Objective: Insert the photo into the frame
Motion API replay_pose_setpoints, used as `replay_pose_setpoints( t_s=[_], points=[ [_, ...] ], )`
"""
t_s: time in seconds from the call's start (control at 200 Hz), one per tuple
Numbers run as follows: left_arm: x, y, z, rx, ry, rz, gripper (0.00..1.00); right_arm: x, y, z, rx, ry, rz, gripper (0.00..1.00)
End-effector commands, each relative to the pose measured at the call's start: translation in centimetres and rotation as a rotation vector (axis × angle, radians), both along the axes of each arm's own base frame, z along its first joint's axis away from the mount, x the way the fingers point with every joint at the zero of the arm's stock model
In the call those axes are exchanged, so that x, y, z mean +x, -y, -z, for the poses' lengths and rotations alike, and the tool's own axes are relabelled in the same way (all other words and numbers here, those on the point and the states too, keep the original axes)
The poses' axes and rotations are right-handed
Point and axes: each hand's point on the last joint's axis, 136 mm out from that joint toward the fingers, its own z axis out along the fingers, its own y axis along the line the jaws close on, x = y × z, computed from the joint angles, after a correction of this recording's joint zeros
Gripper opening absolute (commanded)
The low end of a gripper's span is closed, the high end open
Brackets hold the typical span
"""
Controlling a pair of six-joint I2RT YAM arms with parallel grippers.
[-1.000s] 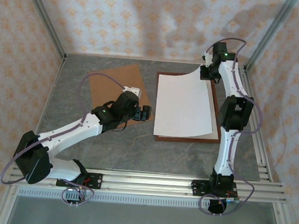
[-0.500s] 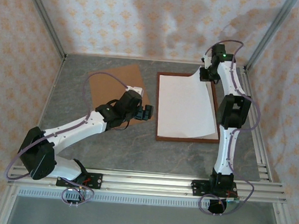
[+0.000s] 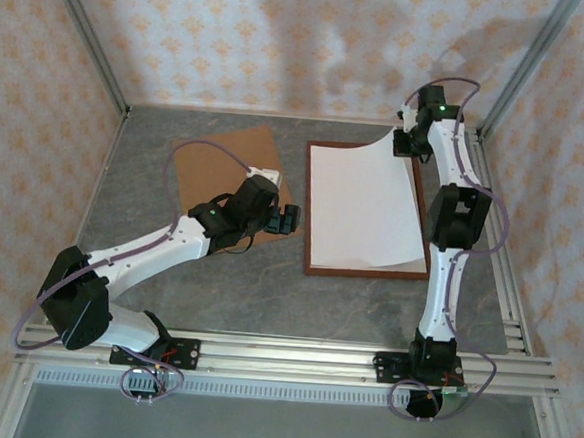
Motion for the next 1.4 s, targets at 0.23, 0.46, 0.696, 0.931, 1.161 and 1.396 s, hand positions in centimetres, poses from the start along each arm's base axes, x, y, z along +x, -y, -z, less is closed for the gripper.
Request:
replay_pose_setpoints(
  t_s=[0.23, 0.46, 0.696, 0.931, 1.161, 1.396],
  points=[
    [0.8, -0.3, -0.7, 0.004, 0.023, -0.026, 0.96, 0.7, 0.5, 0.5, -0.023, 0.006, -0.014, 0.00],
    [0.8, -0.2, -0.4, 0.006, 0.017, -0.025, 0.97, 0.7, 1.7, 0.6, -0.022, -0.002, 0.020, 0.00],
    [0.9, -0.1, -0.2, 0.002, 0.013, -0.024, 0.97, 0.5, 1.7, 0.9, -0.012, -0.014, 0.019, 0.00],
    [0.9, -0.1, 0.0, 0.003, 0.010, -0.024, 0.97, 0.2, 1.5, 1.5, 0.002, -0.036, 0.020, 0.00],
    [0.9, 0.1, 0.0, -0.002, 0.008, -0.022, 0.97, -0.2, 1.3, 2.1, 0.030, -0.066, 0.067, 0.00],
    [0.8, 0.1, 0.0, -0.004, 0.010, -0.020, 0.97, -0.5, 1.3, 2.7, 0.062, -0.095, 0.125, 0.00]
  ],
)
